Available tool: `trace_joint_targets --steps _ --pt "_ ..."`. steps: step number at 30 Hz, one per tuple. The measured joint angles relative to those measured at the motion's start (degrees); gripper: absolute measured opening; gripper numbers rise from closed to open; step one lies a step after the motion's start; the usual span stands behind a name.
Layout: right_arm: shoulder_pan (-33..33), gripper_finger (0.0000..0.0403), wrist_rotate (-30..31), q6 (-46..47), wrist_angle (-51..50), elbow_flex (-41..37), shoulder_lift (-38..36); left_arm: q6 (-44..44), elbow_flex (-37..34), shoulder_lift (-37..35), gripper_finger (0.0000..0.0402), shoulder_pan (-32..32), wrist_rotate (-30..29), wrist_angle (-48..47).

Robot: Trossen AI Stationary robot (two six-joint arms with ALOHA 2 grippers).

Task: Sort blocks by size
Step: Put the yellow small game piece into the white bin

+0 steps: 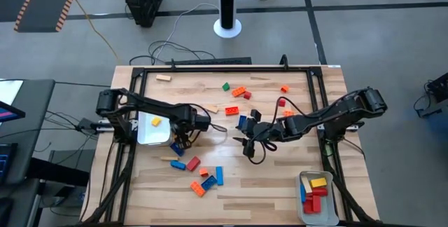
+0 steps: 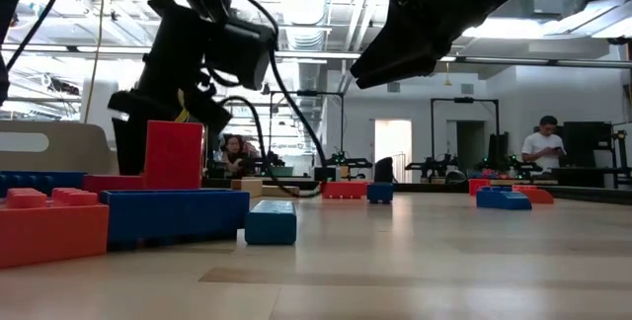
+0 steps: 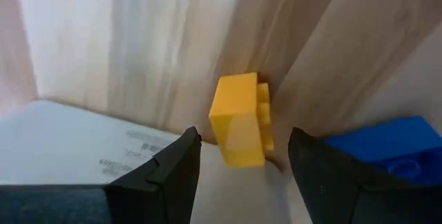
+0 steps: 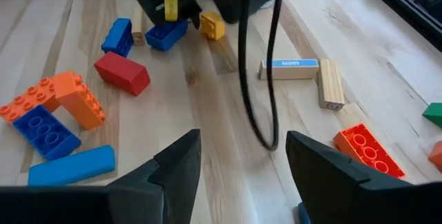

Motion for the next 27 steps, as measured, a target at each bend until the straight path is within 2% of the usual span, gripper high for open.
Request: trace_joint_targets --steps 10,13,18,22,27 --pt "0.1 0.0238 0.0 -0.3 0.1 0.0 0.0 1.2 0.0 1.6 0.02 -0.3 -1.9 1.8" --pt "0.1 0.0238 0.0 -0.4 0.1 0.0 0.0 2.1 0.0 1.6 0.0166 -0.3 -2.0 2.9" --pt "0.1 0.0238 0.0 -0.4 0.0 0.0 0.0 4.3 0.0 1.5 0.0086 -0.3 -2.0 3.4" --pt "0.1 0.0238 0.1 -0.4 -1.4 0.0 0.0 7.9 0.7 0.7 0.0086 -0.3 -3.1 1.5" --pt "0.0 0.0238 3.2 -0.4 -5.2 0.0 -0.2 7.1 0.7 -6.4 0.0086 0.0 -4.5 -0.5"
